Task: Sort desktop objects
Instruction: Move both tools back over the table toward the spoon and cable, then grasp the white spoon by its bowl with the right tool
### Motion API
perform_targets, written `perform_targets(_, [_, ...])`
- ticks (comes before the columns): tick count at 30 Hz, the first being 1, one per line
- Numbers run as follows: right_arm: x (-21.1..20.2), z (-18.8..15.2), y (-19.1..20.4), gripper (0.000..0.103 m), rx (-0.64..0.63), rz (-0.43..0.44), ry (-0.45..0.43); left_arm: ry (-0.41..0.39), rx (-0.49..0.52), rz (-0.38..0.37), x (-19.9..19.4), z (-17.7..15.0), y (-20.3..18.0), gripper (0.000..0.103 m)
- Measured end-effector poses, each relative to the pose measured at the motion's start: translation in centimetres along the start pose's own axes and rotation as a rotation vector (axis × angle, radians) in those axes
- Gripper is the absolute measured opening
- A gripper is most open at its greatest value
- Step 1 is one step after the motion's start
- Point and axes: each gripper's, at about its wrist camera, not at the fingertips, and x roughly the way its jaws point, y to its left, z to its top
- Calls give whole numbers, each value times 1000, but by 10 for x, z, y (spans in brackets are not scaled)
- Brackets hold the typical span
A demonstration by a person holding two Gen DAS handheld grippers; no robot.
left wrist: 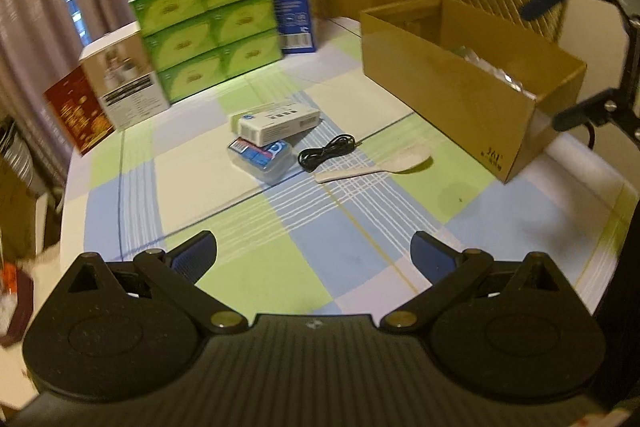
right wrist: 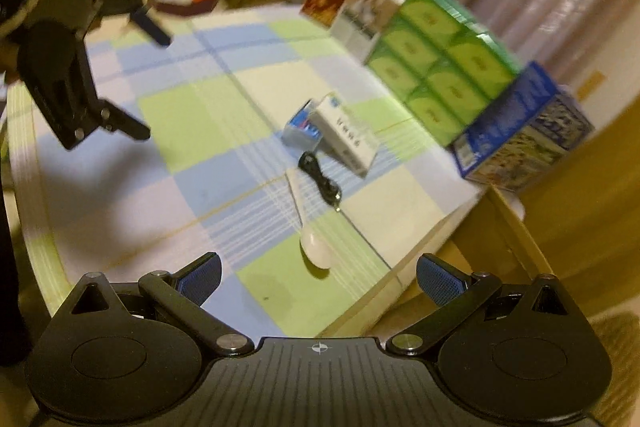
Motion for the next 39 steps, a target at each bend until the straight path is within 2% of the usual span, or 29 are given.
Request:
perform_targets(5, [42,7,-15,101,-63,53,71,7,98,-37,31,14,7,101])
perform_targets(11, [92,13,-32,99,-113,137,155,24,138,-107,73,31,20,101])
perform_targets(17, [139,20,-38,84,-161,184,253,41,188,-137,116,41,27,101])
perform_targets(22, [171,26,-38,80,-220,233,313,48,214,-176,140,46,31,100])
perform_targets(26, [192,27,-37,70,-254,270,365,52,247,-201,154,52,32,100])
perform_targets(30, [207,28,-43,57,-246,297,390,60,269,-240,166,55,34,98])
perform_targets(39, [221,28,-52,43,-261,337,448,74,276,-265,186,50,40,98])
